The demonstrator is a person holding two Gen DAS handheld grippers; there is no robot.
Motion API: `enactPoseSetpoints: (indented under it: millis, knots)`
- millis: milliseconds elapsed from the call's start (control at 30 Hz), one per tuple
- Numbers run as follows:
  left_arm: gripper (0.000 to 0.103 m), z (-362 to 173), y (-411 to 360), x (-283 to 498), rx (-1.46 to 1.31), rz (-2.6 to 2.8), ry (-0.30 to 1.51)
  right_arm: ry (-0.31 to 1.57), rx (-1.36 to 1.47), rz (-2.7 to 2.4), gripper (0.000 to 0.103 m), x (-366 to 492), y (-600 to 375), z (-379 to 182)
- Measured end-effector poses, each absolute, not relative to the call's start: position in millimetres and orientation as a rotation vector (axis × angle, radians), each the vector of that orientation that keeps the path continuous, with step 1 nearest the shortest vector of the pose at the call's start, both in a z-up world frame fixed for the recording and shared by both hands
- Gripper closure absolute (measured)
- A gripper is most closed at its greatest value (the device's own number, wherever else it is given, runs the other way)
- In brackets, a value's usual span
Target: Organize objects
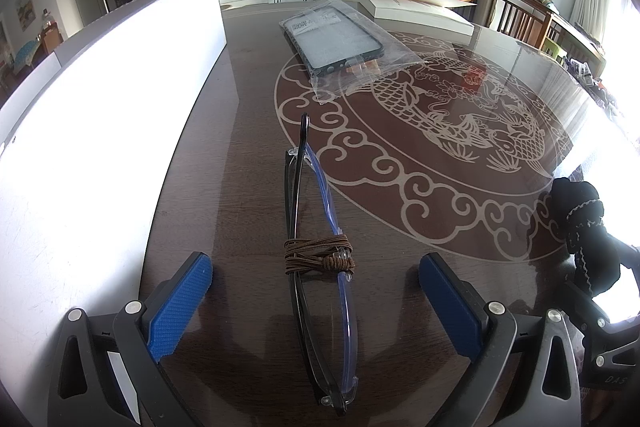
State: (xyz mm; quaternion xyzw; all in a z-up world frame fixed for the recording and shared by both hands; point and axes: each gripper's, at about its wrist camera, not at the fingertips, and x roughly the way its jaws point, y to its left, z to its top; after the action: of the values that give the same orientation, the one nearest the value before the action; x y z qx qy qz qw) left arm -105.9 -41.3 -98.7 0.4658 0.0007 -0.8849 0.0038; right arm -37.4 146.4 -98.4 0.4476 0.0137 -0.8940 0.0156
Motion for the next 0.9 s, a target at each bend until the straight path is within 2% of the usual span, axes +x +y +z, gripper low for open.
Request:
enactPoseSetpoints:
  millis: [700,900]
  knots:
    - [0.000,-99.1,-40.7,-105.6,1.464,-2.772,-0.001,0.041,1.392,-2.781,0.000,-37.3,146.6,-98.4]
    - [0.000,-97.6,-39.6,-109.5,1.606,-2.753,-0.051,0.039,1.393,-2.778,0.000,-37.9,147.6,-99.1]
